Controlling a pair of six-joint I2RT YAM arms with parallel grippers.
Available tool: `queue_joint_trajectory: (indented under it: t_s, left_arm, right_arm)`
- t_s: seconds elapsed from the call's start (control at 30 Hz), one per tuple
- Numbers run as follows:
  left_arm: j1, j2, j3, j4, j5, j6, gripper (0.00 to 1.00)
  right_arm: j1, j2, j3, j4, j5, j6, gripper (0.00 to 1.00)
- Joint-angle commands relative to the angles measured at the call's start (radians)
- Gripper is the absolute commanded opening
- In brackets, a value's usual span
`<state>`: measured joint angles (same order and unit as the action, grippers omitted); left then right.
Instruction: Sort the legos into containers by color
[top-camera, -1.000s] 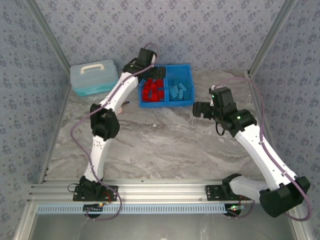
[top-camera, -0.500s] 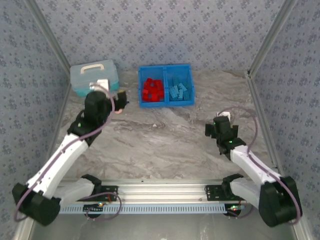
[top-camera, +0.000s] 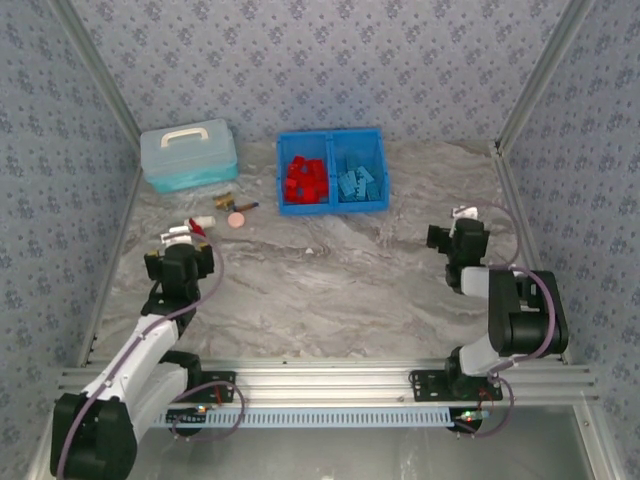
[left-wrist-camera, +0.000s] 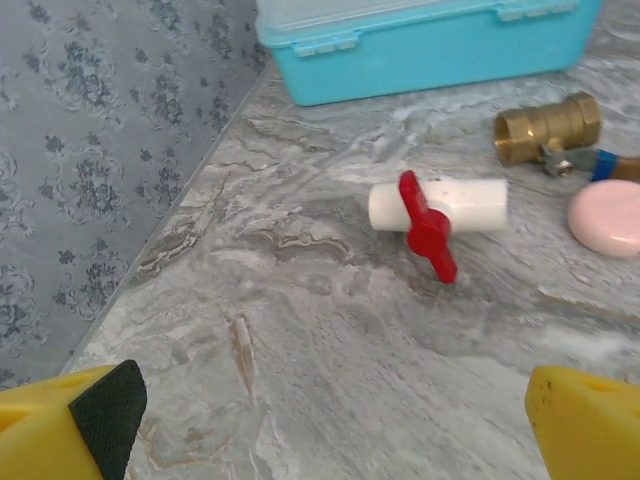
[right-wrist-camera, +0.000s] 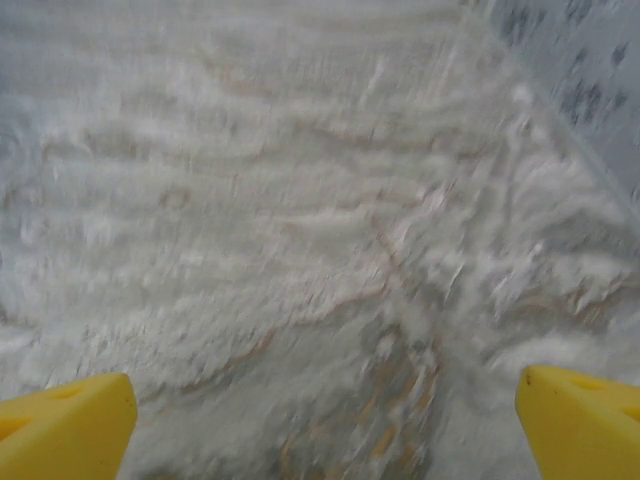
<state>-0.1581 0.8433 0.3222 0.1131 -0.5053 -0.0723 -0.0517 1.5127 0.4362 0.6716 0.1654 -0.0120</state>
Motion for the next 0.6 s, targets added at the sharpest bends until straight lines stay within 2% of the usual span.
queue_joint_trajectory:
  t_s: [0.0, 0.03, 0.1, 0.23, 0.3, 0.37, 0.4, 0.47, 0.5, 0.53, 0.57]
  left_arm:
    - [0.060, 0.053, -0.079, 0.257, 0.116, -0.020, 0.99]
    - [0.085, 0.100, -0.099, 0.333, 0.144, -0.021, 0.99]
    - [0.115, 0.190, -0.081, 0.404, 0.167, -0.009, 0.99]
    - [0.166, 0.385, -0.037, 0.600, 0.252, -0.005, 0.99]
    - [0.179, 0.490, 0.018, 0.641, 0.301, -0.016, 0.99]
    - [0.185, 0.663, 0.080, 0.691, 0.353, -0.009, 0.99]
    - [0.165, 0.718, 0.062, 0.804, 0.386, 0.037, 0.99]
    - [0.148, 0.686, 0.084, 0.694, 0.379, 0.048, 0.99]
    - [0.155, 0.704, 0.073, 0.763, 0.385, 0.042, 0.99]
    - [0.159, 0.686, 0.090, 0.698, 0.388, 0.035, 1.00]
    - [0.159, 0.691, 0.084, 0.708, 0.388, 0.038, 1.00]
  right_arm:
    - [0.008, 0.001, -0.035, 0.092, -0.164, -0.006, 1.00]
    - [0.013, 0.019, -0.052, 0.156, -0.155, -0.009, 1.00]
    - [0.026, 0.006, -0.042, 0.122, -0.111, -0.008, 1.00]
    - [0.021, 0.006, -0.042, 0.125, -0.132, -0.009, 1.00]
    - [0.018, 0.006, -0.042, 0.123, -0.137, -0.008, 1.00]
    - [0.021, 0.007, -0.041, 0.124, -0.135, -0.009, 1.00]
    - [0.020, 0.006, -0.042, 0.124, -0.136, -0.009, 1.00]
    - [0.019, 0.007, -0.041, 0.123, -0.139, -0.009, 1.00]
    - [0.018, 0.007, -0.040, 0.122, -0.139, -0.009, 1.00]
    - [0.018, 0.006, -0.040, 0.121, -0.138, -0.009, 1.00]
    - [0.018, 0.006, -0.040, 0.121, -0.139, -0.009, 1.00]
